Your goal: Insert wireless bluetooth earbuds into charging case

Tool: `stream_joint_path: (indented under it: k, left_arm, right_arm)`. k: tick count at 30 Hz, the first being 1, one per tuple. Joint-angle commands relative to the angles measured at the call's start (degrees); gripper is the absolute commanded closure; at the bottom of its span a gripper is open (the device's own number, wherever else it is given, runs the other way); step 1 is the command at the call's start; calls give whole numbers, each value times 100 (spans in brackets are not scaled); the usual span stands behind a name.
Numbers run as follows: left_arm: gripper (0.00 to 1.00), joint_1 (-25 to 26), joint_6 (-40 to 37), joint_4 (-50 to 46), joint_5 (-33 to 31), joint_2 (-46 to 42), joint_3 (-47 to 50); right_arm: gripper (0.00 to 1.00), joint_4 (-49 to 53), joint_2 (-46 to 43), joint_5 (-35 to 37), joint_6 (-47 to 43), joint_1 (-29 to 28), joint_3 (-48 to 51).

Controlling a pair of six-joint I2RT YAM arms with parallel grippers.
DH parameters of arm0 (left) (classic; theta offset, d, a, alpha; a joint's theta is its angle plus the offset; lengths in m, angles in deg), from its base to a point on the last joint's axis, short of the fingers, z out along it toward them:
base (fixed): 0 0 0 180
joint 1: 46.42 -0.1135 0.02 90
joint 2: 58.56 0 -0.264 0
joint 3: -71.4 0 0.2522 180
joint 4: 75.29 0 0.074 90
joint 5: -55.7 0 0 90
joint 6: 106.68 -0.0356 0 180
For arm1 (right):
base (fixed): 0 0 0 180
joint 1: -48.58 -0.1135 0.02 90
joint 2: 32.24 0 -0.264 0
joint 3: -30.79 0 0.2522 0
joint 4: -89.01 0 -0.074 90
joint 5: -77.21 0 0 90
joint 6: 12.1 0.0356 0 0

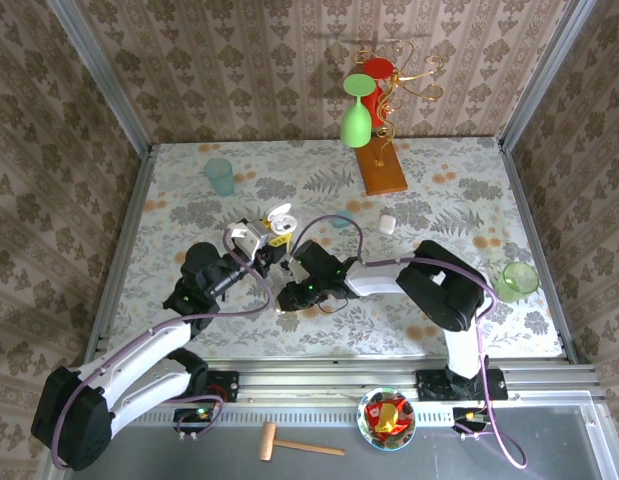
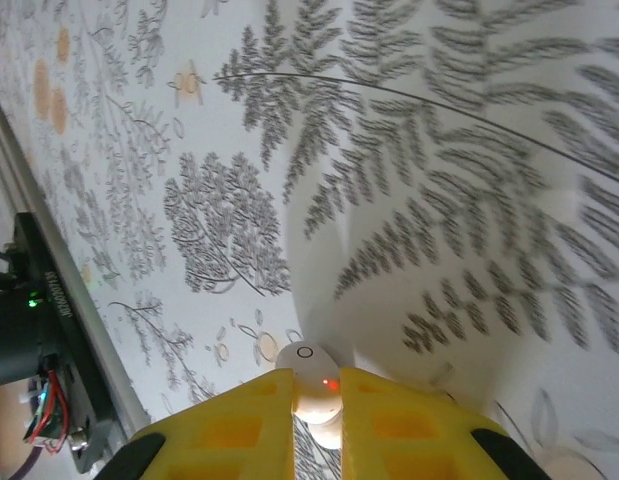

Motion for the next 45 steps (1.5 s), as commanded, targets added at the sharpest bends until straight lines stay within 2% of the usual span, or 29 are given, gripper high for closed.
stream_joint_path:
  k: [1,12,17,19,24,29,39,45]
  left_arm:
    - [77,-36,-92,99,5,-8,-106]
    - [77,-44,-85,150,41,109,-169]
    - [77,-45,-103,179,55,203,-209]
    - [77,-44,-95,238,73,267,-226]
    - [77,-47,-61,295,109,332,-240]
    - [77,-44,-75,227,91,281,-239]
    - [77,-44,-62,142,52,143,-171]
    - [77,-44,-93,95,10,88,-152]
  right_arm:
    - [85,220,-416,560,-31,98,297]
    - [85,-209,-1463,1473,630,630,1699]
    - [82,-365,-1943,1522,961,886,2287]
    - [78,-311,-1980,1287,913,921,2293]
    - [66,-147,-2148,1241,559,999,2213]
    - [58,265,-1965,930,23,1036,1752]
    - [61,623,-1214,661,-501,1080,1150]
    - [67,406,-1211,243,-433,1071,1306]
